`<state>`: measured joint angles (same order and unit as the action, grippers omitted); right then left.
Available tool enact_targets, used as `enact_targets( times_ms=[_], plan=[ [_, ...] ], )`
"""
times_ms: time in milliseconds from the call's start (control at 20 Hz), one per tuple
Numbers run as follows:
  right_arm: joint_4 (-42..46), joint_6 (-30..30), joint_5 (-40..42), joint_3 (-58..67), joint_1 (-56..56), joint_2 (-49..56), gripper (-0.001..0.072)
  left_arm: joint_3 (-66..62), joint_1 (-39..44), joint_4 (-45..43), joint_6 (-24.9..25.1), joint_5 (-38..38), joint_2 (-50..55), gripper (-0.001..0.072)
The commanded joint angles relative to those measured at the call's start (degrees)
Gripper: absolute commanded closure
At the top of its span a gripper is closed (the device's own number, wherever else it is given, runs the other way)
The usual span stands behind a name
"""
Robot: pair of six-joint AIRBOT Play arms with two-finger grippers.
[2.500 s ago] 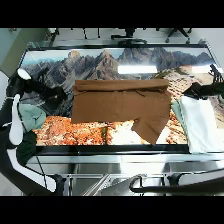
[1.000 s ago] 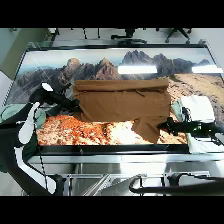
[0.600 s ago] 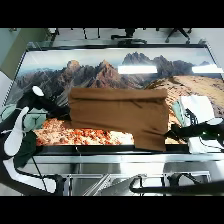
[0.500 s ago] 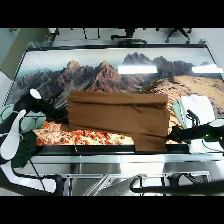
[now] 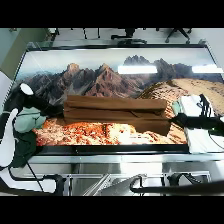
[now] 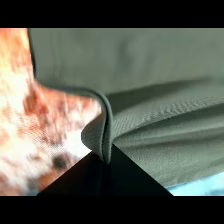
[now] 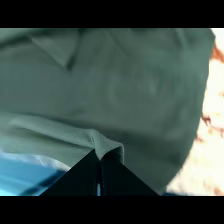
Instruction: Fold the shirts.
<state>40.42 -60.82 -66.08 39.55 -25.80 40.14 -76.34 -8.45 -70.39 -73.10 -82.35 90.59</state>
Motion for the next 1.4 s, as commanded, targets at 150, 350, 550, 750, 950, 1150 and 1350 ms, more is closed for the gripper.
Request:
enact_targets(
  times_ms=[150,350,550,750,950,1150,1350],
  plan=[
    [-10.95,10.10,9.09,14.05,4.26,21.49,0.0687,-19.85,4.59,-0.11,-0.94,-1.07,14.29,0.0694],
    [-10.93,12.00,12.26,19.61,5.95,31.74,0.0687,-29.62,5.07,0.07,-2.93,-1.42,23.89,0.0694],
    [-10.93,14.19,13.09,20.92,6.01,35.41,0.0686,-37.24,5.73,0.13,-3.93,-4.63,30.14,0.0607],
    [-9.97,14.56,11.43,22.12,5.60,34.91,0.0424,-39.71,6.34,-0.28,-5.27,-5.18,31.08,0.0166],
    [3.76,8.76,4.13,24.20,2.49,31.67,0.0059,-39.71,2.78,-0.63,-9.20,-7.04,28.96,0.0165],
    [7.85,4.15,3.61,24.20,2.10,31.74,0.0058,-39.71,-0.70,0.02,-12.00,-11.15,27.47,0.0166],
    [4.31,4.17,3.65,24.20,4.22,34.73,0.0060,-39.71,-0.37,0.15,-12.00,-10.32,24.94,0.0166]
  ],
)
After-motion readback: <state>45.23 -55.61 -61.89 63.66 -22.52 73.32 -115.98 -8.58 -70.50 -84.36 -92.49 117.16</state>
